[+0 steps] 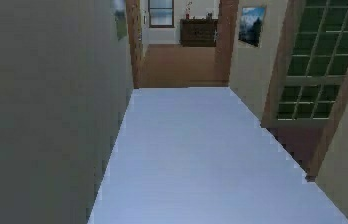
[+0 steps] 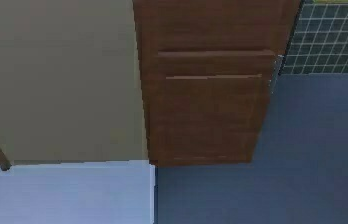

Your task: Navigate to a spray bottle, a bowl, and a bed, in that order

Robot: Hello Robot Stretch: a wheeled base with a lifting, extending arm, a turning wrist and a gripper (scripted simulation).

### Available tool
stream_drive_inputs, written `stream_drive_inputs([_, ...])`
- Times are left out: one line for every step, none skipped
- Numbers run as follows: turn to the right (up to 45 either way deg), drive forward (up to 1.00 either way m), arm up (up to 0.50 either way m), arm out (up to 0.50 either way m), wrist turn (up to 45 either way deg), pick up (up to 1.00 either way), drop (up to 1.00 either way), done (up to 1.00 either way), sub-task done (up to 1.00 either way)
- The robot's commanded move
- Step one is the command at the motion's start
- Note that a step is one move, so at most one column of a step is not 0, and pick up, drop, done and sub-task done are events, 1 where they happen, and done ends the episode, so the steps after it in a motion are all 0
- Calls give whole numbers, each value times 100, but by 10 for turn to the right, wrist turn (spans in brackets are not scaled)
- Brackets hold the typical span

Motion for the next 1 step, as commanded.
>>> stream_drive_inputs([0, 100, 0, 0, 0, 0, 0, 0, 0])
